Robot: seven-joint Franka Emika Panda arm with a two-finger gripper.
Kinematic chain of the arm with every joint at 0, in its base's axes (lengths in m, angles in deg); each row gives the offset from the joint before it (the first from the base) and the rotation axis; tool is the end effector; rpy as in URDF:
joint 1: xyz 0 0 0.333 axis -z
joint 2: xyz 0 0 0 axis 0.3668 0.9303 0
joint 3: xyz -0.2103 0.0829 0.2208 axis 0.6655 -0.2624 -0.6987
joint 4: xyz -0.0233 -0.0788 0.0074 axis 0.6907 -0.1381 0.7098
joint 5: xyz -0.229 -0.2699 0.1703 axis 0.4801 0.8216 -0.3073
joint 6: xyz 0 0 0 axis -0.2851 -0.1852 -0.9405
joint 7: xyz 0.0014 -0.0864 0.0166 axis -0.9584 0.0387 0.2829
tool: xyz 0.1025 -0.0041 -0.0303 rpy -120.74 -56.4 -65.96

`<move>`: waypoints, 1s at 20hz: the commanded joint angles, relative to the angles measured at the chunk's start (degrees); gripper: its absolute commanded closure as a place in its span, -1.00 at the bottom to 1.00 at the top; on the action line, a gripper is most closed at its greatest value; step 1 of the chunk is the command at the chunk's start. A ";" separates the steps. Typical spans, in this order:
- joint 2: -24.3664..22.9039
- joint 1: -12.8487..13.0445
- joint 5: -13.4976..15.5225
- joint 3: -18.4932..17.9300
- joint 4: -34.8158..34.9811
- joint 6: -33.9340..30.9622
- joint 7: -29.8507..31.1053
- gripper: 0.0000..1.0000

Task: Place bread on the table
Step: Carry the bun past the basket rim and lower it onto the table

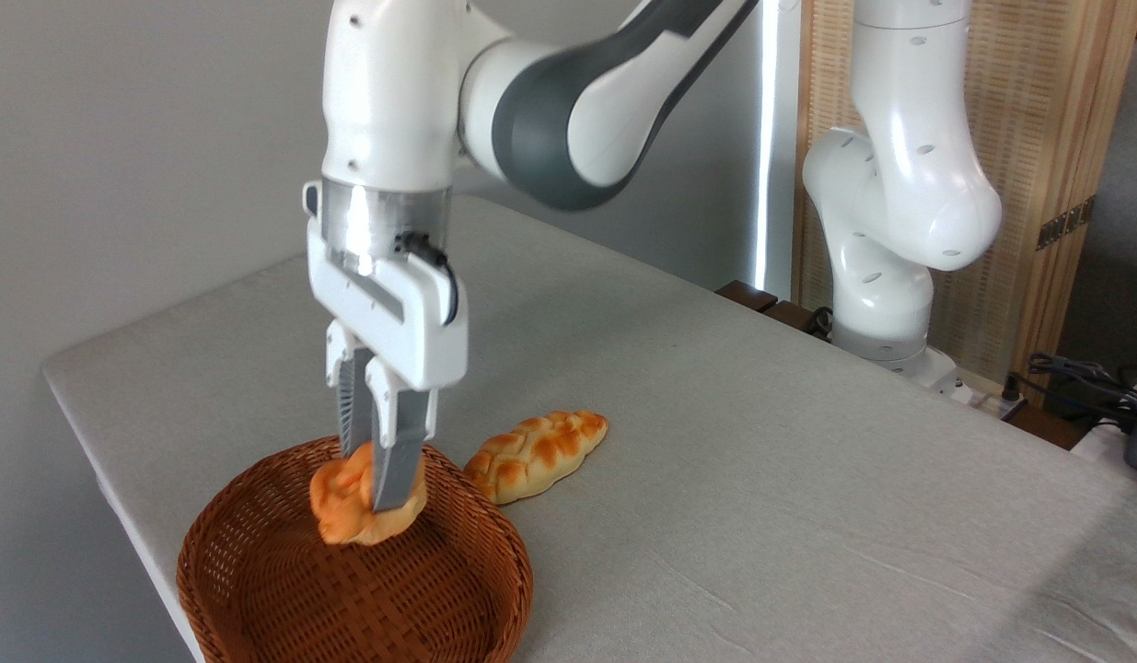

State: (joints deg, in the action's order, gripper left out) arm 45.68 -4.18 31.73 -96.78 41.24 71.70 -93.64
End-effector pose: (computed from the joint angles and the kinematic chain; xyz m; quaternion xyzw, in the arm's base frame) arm 0.5845 -0.0340 0.5027 -0.8996 0.4076 -0.1433 0.0640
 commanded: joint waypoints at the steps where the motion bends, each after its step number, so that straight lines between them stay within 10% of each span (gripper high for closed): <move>1: -6.14 0.33 0.02 -1.60 4.40 -4.29 -0.83 -0.14; 13: -16.27 0.42 -0.07 -2.84 18.73 -11.68 -2.41 -0.16; 18: -15.56 0.51 -0.77 -2.84 20.76 -11.59 -2.67 -1.00; 20: -15.30 0.42 -0.77 -2.84 20.76 -11.42 -2.85 -1.00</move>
State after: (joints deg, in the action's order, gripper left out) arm 31.00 -4.22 31.73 -98.87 61.42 60.63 -95.51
